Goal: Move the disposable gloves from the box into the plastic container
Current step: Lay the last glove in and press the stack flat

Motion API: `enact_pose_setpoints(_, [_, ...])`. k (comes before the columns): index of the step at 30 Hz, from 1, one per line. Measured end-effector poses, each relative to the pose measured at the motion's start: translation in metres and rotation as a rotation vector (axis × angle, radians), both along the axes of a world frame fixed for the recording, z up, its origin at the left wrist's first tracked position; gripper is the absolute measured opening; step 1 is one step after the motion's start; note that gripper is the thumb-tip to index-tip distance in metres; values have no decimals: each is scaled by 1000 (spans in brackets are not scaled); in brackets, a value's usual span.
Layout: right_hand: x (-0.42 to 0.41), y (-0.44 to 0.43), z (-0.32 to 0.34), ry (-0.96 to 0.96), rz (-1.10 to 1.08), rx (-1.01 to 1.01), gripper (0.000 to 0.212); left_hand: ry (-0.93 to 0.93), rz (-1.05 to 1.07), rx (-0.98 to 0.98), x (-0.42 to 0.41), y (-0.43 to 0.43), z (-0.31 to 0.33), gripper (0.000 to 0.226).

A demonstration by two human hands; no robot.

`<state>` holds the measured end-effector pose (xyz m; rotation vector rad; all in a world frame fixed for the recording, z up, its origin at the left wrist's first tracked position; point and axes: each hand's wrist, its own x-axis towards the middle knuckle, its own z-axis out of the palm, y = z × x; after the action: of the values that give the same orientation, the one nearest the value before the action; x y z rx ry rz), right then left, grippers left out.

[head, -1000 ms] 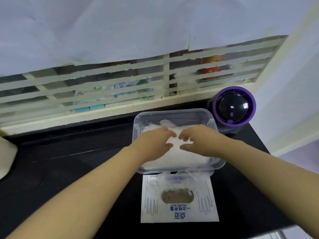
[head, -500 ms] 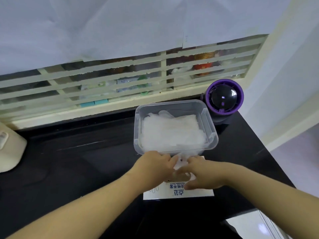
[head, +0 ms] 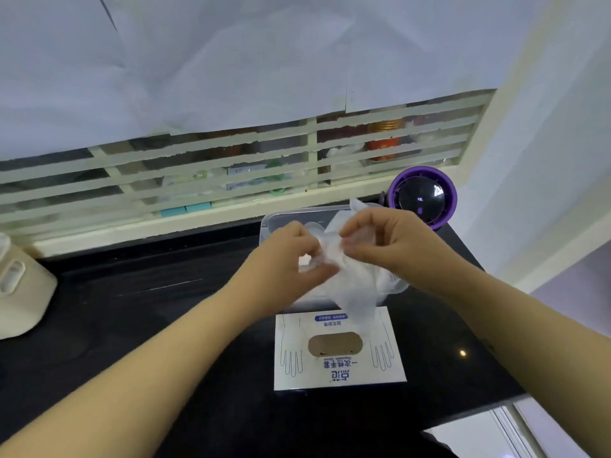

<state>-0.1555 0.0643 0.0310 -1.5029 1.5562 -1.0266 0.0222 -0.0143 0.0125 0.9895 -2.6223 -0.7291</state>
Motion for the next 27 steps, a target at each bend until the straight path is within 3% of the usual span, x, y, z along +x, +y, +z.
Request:
enact_pose_setpoints(3, [-5, -12, 0, -49, -169, 14, 42, 173, 100, 220, -1, -12, 18, 24])
enact_pose_setpoints(5, [-7, -17, -1, -214, -242, 162, 48, 300, 168, 385, 0, -17, 21, 27])
enact_pose_setpoints(7, [-7, -18, -1, -457, -201, 330, 42, 390, 246, 487, 2, -21, 18, 29])
enact_pose_setpoints(9, [-4, -17, -2, -562, -124, 372, 48, 435, 330, 534, 1, -26, 13, 31])
enact_pose_setpoints(12, [0, -24, -5, -395, -68, 307, 47, 498, 401, 596, -3, -35, 11, 30])
enact_pose_setpoints(14, [1, -33, -7, -334, -131, 233, 31, 516, 394, 660, -5, -41, 10, 27])
enact_pose_setpoints(16, [-1, -41, -10, -443, -193, 156, 16, 496, 366, 733, -3, -45, 9, 36])
enact_pose_setpoints(20, [-11, -47, -12, -686, -257, 119, 18, 400, 240, 787, 8, -46, 6, 34])
enact_pose_setpoints(27, [-16, -54, -19, -656, -243, 175, 13, 456, 158, 975, 15, -54, -4, 26])
